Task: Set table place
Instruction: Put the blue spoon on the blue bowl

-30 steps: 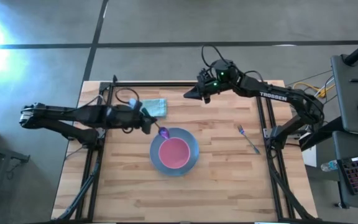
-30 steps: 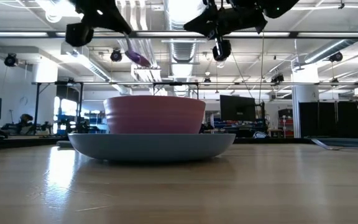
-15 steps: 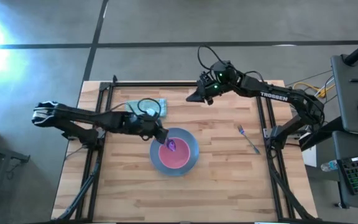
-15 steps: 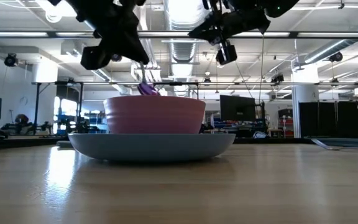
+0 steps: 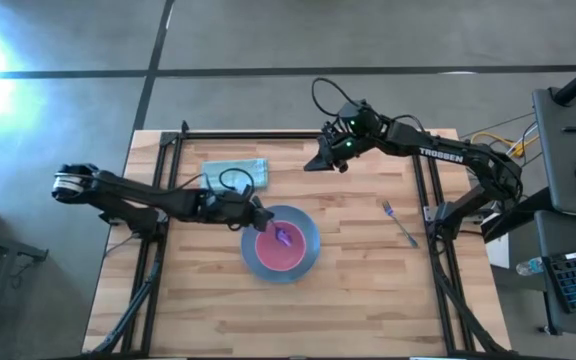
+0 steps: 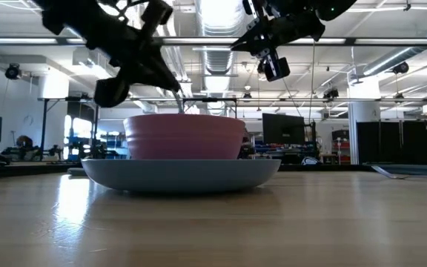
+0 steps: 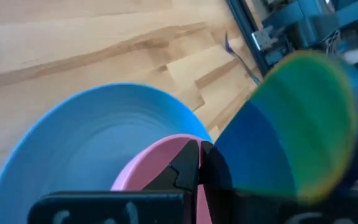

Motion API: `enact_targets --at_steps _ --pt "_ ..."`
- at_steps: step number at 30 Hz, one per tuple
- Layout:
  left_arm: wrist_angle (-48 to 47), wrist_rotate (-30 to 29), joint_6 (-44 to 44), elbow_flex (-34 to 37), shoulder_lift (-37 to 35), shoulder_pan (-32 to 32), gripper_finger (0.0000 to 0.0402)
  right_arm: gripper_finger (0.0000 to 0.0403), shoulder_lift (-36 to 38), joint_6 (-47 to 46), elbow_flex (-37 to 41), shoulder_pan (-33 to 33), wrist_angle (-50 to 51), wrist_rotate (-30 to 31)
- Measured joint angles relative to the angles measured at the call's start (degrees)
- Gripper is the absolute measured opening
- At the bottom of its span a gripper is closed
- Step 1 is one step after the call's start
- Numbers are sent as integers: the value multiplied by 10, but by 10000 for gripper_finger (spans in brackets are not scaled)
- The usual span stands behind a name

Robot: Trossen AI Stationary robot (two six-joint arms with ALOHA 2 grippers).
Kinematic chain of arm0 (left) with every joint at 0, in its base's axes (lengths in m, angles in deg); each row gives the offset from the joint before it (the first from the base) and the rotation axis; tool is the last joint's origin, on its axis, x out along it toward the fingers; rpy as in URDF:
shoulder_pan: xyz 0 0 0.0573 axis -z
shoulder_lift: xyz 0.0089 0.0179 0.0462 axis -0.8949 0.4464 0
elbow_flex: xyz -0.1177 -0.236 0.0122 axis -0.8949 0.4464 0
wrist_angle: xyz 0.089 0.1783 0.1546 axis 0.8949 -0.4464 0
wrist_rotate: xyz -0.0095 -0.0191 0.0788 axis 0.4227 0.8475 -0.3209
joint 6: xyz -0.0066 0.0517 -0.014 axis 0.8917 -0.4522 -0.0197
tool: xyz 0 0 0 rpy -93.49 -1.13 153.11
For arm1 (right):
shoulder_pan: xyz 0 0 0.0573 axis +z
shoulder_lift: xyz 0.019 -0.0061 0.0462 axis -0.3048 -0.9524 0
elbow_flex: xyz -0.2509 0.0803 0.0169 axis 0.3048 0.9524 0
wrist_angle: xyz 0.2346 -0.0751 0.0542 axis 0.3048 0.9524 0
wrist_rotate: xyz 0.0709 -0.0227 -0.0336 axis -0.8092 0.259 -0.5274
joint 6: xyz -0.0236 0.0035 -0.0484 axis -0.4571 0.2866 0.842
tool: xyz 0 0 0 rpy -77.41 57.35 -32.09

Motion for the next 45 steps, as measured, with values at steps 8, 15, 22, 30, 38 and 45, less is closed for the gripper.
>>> enact_targets --at_steps 8,15,22,30,38,45 --pt "86 -3 45 105 -89 12 0 13 0 5 0 0 -1 0" --pt "176 -19 109 190 -118 14 0 13 0 6 1 0 -1 19" --pt "176 -65 116 191 -111 32 0 13 0 -4 2 0 0 38" --pt "193 -64 117 192 -67 53 0 13 0 -6 3 0 0 52" --pt "246 -66 115 188 -17 56 0 13 0 -2 3 0 -1 56" --pt "261 -70 120 187 15 58 22 13 0 -2 3 0 0 56"
